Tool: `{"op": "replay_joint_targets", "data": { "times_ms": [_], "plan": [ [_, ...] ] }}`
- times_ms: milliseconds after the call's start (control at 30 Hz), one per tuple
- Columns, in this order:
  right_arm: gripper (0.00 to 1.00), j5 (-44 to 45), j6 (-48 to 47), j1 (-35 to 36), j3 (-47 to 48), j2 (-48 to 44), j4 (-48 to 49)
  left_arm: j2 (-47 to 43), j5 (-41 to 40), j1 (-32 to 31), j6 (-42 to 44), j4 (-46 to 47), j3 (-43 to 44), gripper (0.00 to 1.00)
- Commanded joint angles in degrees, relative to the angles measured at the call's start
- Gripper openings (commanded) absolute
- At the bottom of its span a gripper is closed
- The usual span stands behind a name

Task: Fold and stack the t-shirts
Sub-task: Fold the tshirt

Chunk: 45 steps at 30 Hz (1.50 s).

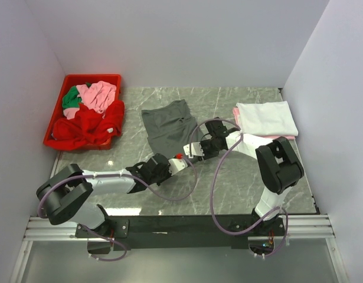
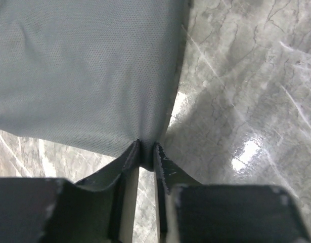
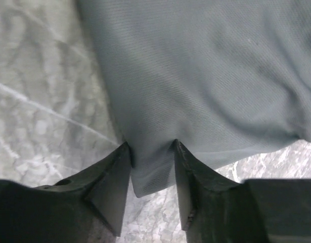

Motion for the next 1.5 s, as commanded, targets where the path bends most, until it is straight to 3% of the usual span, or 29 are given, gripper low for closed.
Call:
{"op": "replay_joint_targets", "data": {
  "times_ms": [0,33,100,133,233,367,567,600,700,900,1167,1267,1300,1467],
  "plan": [
    [0.43,5.1,4.9,1.1,1.3,2.3,1.1,-2.3,-1.1,-0.2,-1.0,3.0,-1.2,0.21],
    [0.41,5.3,5.7,1.2,1.5,2.5,1.8,-2.6,-1.0,-0.3,-1.1,3.1,-1.4,0.20],
    [0.26,5.4,6.8,1.3,1.7,2.6,1.9,-3.1,-1.0,-0.2,-1.1,3.6,-1.8,0.17],
    [0.14,5.4,7.1,1.3,1.5,2.5,2.5,-3.4,-1.1,-0.2,-1.0,3.8,-1.9,0.15],
    [0.00,4.6,7.1,1.4,1.7,2.3,0.4,-4.6,-0.3,-0.2,-0.9,3.9,-2.4,0.06],
    [0.00,2.4,6.6,1.3,-1.6,-1.8,-3.6,-7.0,2.4,-0.8,-1.0,1.9,-2.5,0.00],
    [0.00,-3.2,6.4,0.1,-13.4,-18.9,-11.4,-10.6,11.2,-5.9,-3.1,-9.4,0.9,0.00],
    [0.00,-4.5,6.2,0.1,-15.0,-23.9,-12.9,-11.1,9.8,-9.9,-2.1,-9.9,1.6,0.00],
    [0.00,-6.1,6.8,0.0,-20.7,-34.3,-19.1,-11.9,13.3,-13.0,-4.5,-15.9,5.4,0.00],
    [0.00,-6.9,9.9,-0.2,-25.8,-45.6,-23.6,-12.8,15.9,-16.7,-4.6,-18.8,7.3,0.00],
    [0.00,-4.2,15.3,-1.0,-19.5,-40.7,-20.5,-18.5,11.2,-13.9,1.5,-13.6,4.0,0.00],
    [0.00,-3.9,17.6,-3.1,-10.8,-33.3,-19.1,-19.4,14.3,-5.5,6.6,-8.9,3.8,0.00],
    [0.00,-3.8,18.3,-3.8,-8.2,-30.9,-18.1,-19.1,16.0,0.1,8.0,-7.9,4.0,0.00],
    [0.00,-3.0,23.6,-6.7,11.6,-11.5,-16.6,-8.2,25.0,13.6,14.9,-3.1,12.1,0.00]
  ]
}}
